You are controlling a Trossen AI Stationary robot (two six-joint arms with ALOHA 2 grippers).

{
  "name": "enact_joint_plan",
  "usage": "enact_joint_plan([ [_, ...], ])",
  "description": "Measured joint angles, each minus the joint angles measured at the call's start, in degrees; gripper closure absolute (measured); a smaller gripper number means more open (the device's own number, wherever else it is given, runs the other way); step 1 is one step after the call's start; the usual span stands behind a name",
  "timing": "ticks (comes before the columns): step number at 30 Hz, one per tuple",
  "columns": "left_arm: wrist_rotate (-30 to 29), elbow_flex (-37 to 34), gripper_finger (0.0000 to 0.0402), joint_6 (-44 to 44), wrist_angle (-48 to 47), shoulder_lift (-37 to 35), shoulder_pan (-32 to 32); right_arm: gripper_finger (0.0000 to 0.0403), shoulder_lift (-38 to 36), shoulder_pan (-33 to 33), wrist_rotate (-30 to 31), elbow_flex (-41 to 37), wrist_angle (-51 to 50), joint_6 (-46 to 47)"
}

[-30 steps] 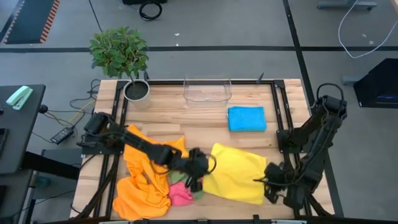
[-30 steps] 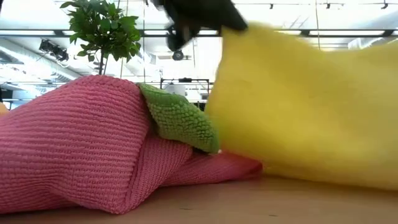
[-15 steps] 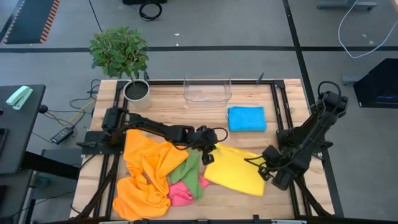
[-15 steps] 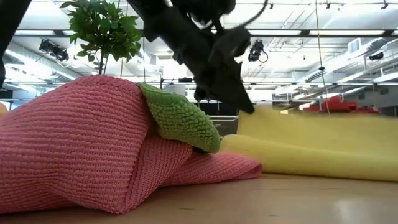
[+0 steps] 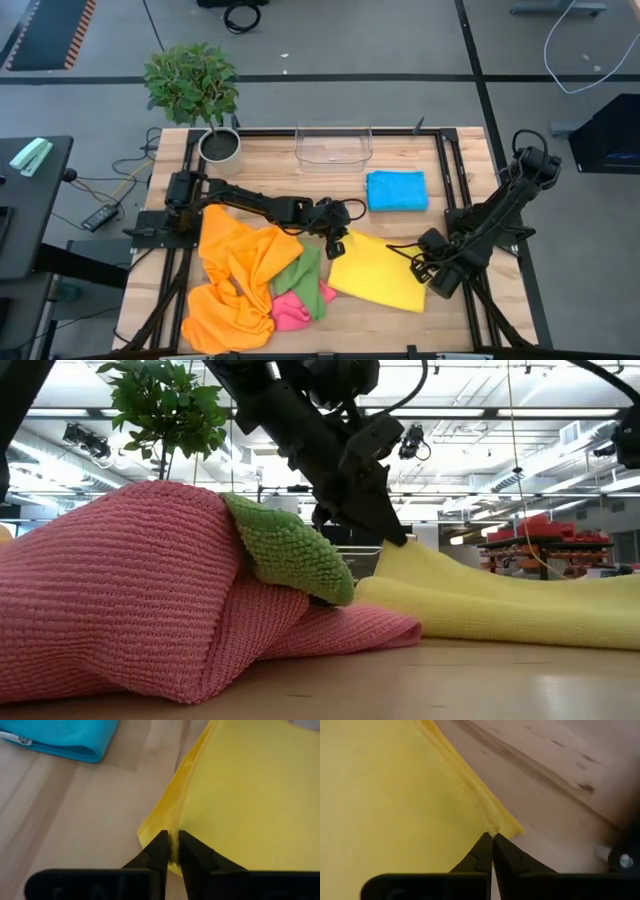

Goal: Fold microfiber towels
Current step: Fold the yellow towel

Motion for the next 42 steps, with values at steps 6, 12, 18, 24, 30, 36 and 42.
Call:
enact_joint_plan([
  [6, 0.0, 0.0, 0.0328, 0.0, -0.01, 0.0, 0.05, 0.0353, 0.0, -1.48, -4.38, 0.0, -3.78, 5.12],
  [12, 0.0, 0.0, 0.0304, -0.05, -1.02, 0.0, 0.03, 0.0312, 0.02, -1.45, -6.28, 1.11, -4.96, 6.43],
  [18, 2.85, -0.02, 0.03, -1.61, -0.09, 0.0, -1.69, 0.0284, -0.07, -1.43, -6.25, 5.73, -9.76, 6.49],
  [24, 4.22, -0.07, 0.0356, 1.05, 2.59, 2.46, -5.43, 0.0314, 0.06, -1.14, -4.05, 13.22, -13.87, 5.69],
  [30, 3.81, -0.04, 0.0388, -2.29, 6.86, 7.72, -5.83, 0.0395, 2.84, -1.62, -3.62, 4.88, -0.8, 3.79],
  [36, 6.13, 0.09, 0.0395, -6.71, 7.47, 9.51, -6.54, 0.0399, 2.75, -6.15, -4.09, -4.99, 7.86, 3.89],
  [42, 11.76, 1.33, 0.0384, -10.59, 6.43, 9.69, -9.15, 0.04, 2.77, -13.74, 0.91, -6.67, 8.19, -0.41],
])
